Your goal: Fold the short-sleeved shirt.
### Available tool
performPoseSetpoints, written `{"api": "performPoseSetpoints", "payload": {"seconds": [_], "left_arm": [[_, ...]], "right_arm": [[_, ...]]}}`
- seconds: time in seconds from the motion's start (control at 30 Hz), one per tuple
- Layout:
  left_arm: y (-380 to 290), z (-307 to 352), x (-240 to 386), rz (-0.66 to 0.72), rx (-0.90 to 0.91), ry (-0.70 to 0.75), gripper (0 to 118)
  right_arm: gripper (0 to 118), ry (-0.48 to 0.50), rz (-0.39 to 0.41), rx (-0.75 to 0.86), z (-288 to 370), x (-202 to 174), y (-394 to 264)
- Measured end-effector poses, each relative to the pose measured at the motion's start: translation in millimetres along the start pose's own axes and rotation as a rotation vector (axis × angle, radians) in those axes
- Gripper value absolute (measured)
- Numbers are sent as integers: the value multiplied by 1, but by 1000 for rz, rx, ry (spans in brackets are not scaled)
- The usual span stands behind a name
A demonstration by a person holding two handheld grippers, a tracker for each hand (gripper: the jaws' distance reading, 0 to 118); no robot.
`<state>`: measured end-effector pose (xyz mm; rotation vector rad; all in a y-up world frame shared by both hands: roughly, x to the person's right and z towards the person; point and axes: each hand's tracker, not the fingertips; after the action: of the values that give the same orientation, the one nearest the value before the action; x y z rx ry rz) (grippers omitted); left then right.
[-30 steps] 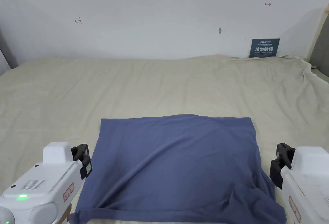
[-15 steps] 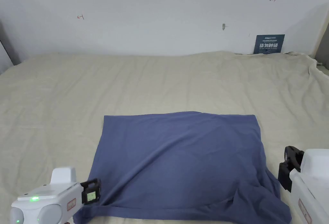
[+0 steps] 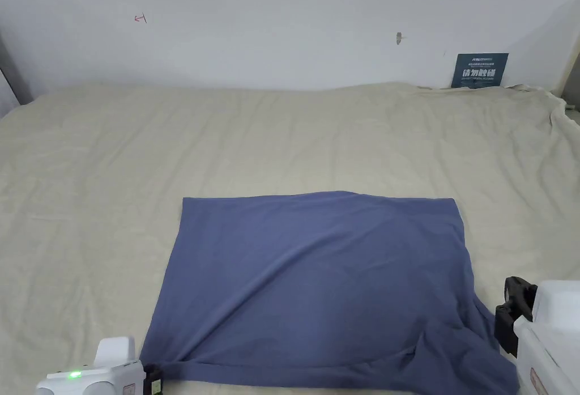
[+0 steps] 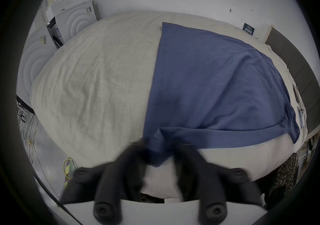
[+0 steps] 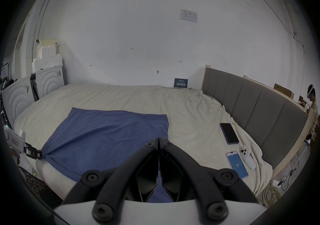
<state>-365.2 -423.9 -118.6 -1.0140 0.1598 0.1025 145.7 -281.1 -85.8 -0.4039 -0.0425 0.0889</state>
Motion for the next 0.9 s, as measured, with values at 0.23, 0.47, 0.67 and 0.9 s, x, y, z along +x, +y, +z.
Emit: {"api": "performPoseSetpoints", "payload": {"seconds": [0.23,0.47,0.67,0.9], "left_arm": [[1,11,4,-25,42,-12,1],[12,32,-2,-35,105,-21,1],[15,37,-2,-35,125,-23,1],[15,36,-2,-21,125,-24,1]], "right_arm": [[4,16,-64,-163,-18,16,-24],[80,24,-46,-407,-39,18,-77],[82,41,-68,-516,-50,11,-113],[4,99,-77,-594,-55,-2,-127]]}}
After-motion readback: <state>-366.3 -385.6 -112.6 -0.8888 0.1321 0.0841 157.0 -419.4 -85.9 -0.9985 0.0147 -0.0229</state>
